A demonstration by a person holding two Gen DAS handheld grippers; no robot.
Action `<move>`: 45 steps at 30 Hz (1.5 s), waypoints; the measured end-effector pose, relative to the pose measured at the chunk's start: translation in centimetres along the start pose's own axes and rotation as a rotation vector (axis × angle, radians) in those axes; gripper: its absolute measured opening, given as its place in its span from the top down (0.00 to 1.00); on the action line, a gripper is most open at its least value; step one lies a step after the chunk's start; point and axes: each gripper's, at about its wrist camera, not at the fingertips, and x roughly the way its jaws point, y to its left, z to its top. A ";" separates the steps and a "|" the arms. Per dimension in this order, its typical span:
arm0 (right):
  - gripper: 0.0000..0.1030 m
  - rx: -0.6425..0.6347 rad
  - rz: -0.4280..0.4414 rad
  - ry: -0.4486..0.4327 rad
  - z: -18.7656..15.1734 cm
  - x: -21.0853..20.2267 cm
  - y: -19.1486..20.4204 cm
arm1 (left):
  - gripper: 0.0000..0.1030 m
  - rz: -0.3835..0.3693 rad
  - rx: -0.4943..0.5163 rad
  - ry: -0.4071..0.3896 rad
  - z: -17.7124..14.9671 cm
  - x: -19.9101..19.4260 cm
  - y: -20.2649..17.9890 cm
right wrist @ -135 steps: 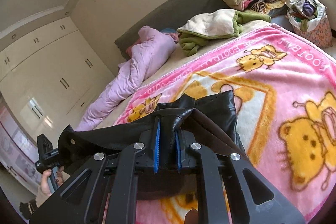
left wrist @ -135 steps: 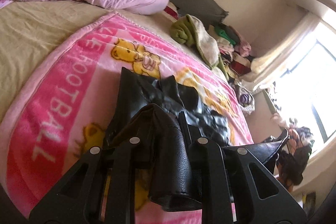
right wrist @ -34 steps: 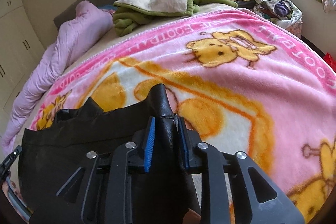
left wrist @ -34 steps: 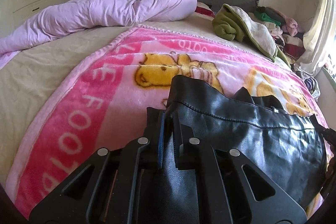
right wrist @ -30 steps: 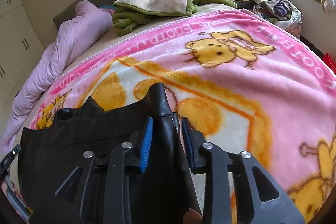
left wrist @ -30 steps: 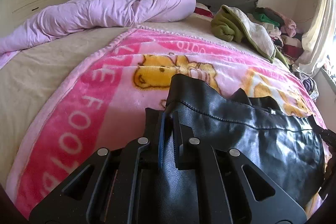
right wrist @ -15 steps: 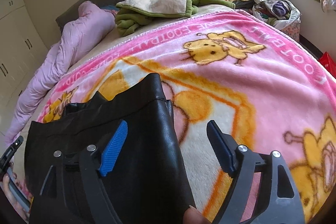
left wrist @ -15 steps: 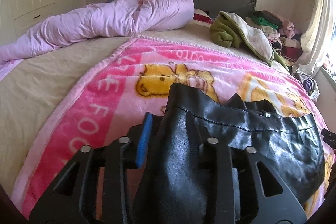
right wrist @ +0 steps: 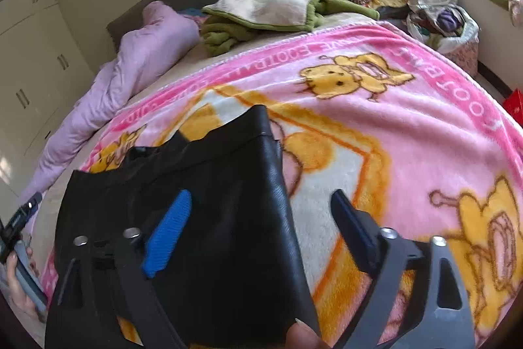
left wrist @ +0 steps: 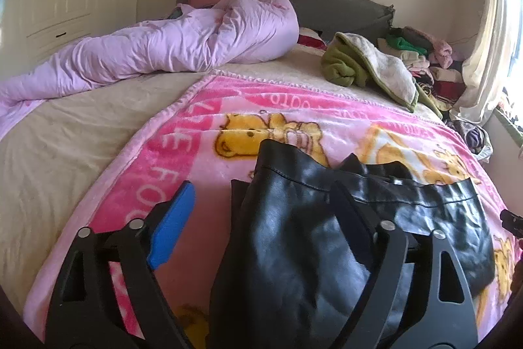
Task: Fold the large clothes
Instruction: 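Open both tools and release the folded jacket, then press the folded jacket flat with both tools and grasp its edge with the right tool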
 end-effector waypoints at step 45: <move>0.59 -0.202 -0.005 0.121 -10.0 -2.3 4.6 | 0.39 -0.128 0.048 0.206 -9.2 -2.7 -2.6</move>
